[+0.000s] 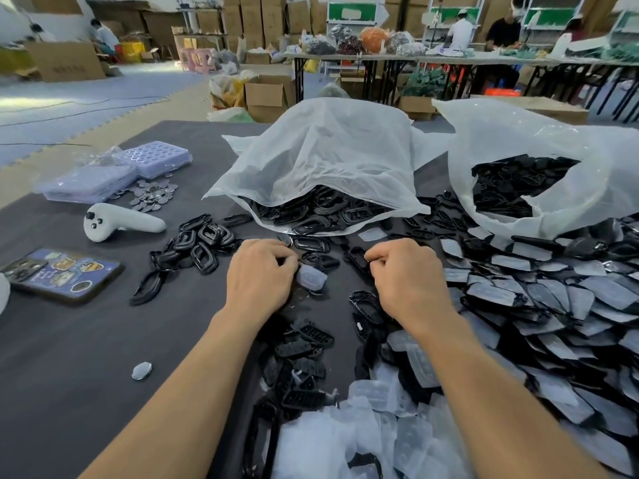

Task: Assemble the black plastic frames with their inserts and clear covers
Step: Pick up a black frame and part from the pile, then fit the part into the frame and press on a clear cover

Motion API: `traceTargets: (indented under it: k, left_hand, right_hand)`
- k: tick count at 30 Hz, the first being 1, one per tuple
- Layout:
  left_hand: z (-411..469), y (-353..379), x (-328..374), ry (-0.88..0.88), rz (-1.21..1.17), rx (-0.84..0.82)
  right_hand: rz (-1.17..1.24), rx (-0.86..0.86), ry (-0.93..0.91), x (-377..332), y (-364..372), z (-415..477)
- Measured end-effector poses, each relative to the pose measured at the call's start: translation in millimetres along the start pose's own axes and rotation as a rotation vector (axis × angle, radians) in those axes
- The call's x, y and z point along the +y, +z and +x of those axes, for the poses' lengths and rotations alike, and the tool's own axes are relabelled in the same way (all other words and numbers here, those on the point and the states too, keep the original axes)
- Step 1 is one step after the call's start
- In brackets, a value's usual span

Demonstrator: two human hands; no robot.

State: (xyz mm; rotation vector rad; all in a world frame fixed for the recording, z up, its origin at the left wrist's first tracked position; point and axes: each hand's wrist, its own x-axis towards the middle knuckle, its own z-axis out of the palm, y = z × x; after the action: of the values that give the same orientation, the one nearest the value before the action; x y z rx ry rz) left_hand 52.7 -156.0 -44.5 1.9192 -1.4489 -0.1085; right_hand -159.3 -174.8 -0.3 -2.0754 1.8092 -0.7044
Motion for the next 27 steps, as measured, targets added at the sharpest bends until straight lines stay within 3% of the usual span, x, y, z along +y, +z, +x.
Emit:
traceTargets:
  k: [6, 12, 19, 27]
  left_hand:
    - [-5.4, 2.5, 13.7, 0.074, 0.042, -0.124]
    - [4.4, 0.8, 28.8, -0.094, 0.109, -0.211]
    - [15.9, -14.0, 54.0, -0.176, 0.174, -0.380]
    - [18.2, -32.5, 72.9, -0.074, 0.071, -0.241]
  right_hand:
    - [0.430, 0.033, 0.066, -7.4, -7.5, -53.9]
    - [0.634, -0.099, 0.050, -10.8, -13.4, -97.2]
    - [0.699, -0.095, 0.070, -7.0, -5.6, -115.2]
    - [0.730, -0.104, 0.071, 0.6, -6.8, -115.2]
